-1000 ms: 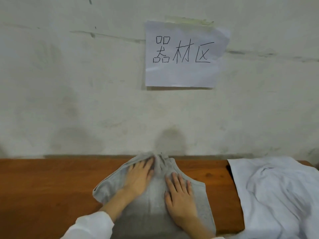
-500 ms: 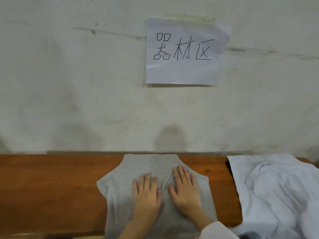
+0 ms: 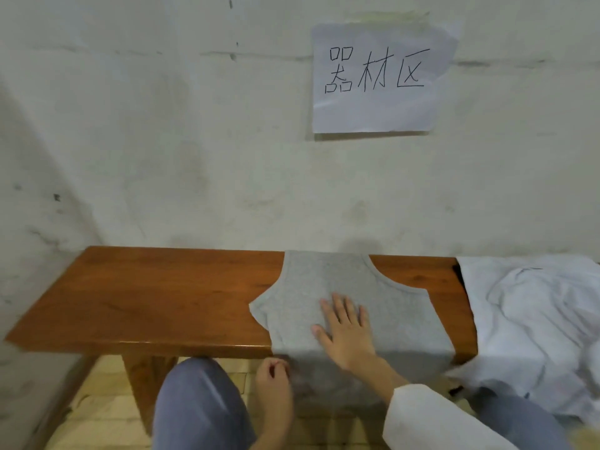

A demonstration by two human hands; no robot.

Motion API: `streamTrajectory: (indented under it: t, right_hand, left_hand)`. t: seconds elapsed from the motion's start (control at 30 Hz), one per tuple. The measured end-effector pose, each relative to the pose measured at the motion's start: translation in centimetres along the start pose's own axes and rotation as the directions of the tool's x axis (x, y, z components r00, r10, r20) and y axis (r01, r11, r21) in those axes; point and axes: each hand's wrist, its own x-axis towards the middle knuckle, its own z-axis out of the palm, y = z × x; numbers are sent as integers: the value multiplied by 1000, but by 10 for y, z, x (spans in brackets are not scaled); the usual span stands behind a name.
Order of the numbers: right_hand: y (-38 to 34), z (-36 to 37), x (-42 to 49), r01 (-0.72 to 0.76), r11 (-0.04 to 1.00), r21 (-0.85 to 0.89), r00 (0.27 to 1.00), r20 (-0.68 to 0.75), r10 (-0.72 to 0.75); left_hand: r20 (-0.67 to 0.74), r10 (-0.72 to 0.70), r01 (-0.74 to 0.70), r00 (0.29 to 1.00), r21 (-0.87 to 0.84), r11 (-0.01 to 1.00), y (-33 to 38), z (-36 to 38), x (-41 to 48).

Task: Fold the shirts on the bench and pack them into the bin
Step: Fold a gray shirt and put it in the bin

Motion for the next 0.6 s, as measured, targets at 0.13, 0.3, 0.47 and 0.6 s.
streamTrajectory:
  t: [0.13, 0.3, 0.47, 0.6]
  right_hand:
    - [2, -2, -10, 15, 999, -44, 1000, 3, -15]
    - [13, 5, -27, 44, 997, -61, 999, -1, -44]
    - [13, 2, -35, 21, 998, -63, 996, 85, -16]
    - [20, 3, -26, 4, 1000, -17, 1000, 30, -4]
  left_hand:
    - [156, -232, 236, 960, -7, 972, -24, -4, 24]
    - [393, -267, 374, 880, -227, 899, 4, -9, 14]
    - [337, -309, 404, 889, -264, 876, -5, -8, 20]
    - [605, -201, 476, 771, -337, 813, 0, -14, 12]
